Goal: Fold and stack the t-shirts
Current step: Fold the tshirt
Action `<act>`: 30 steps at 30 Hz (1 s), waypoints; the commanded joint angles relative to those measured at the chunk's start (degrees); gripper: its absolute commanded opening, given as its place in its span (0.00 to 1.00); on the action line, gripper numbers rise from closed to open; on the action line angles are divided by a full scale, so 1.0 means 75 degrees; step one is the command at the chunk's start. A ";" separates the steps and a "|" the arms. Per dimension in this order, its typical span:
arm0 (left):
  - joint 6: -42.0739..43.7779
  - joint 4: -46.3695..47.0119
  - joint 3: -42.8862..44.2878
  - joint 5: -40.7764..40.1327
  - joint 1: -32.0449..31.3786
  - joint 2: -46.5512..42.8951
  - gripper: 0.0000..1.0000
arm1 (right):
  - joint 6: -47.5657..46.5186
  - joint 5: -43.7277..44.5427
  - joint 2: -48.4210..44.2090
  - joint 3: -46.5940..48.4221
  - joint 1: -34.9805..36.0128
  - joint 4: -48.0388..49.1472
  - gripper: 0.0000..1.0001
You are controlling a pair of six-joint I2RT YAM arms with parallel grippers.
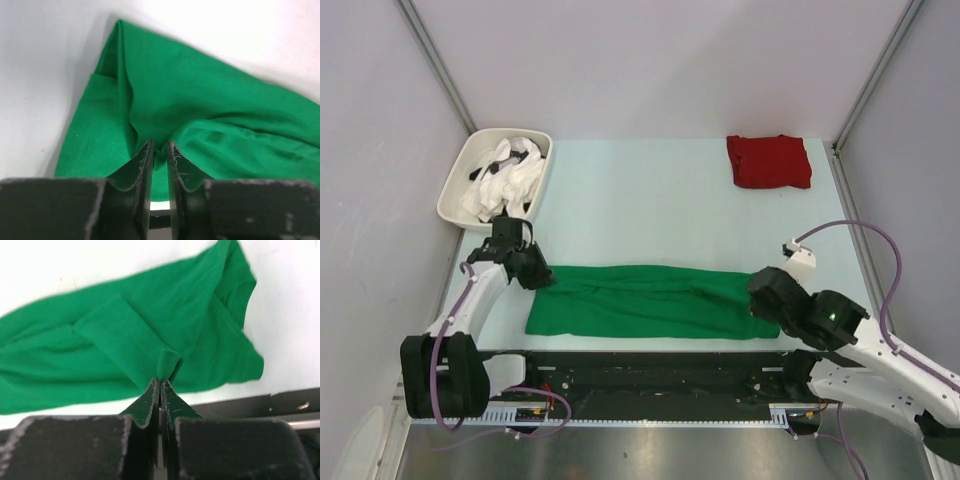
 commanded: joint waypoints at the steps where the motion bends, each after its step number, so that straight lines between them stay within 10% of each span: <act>1: -0.0627 -0.0387 -0.0065 0.0701 0.0052 -0.0693 0.27 | 0.2537 0.1010 -0.0186 -0.0220 0.1366 -0.1501 0.00; 3: -0.0827 -0.0482 -0.0217 0.0807 0.0052 -0.1336 0.50 | 0.3903 0.1301 -0.0163 -0.0244 0.2463 -0.2018 0.18; 8: -0.1016 -0.0623 -0.0359 0.1228 0.0064 -0.2696 0.94 | 0.5622 0.2111 0.0410 -0.0093 0.4461 -0.3028 0.99; 16: -0.0712 -0.0063 0.0145 0.1510 0.0052 -0.2080 1.00 | 0.1928 0.2876 0.1794 0.0541 0.3066 -0.0296 1.00; 21: -0.0839 0.0758 0.0169 0.1955 0.0052 -0.1317 0.99 | -0.1705 0.0900 0.1981 0.0132 0.0928 0.2464 1.00; 30: -0.0793 0.1252 0.0392 0.2214 0.0041 -0.0320 0.98 | -0.3458 -0.3556 0.2989 -0.0701 -0.1934 0.4975 0.92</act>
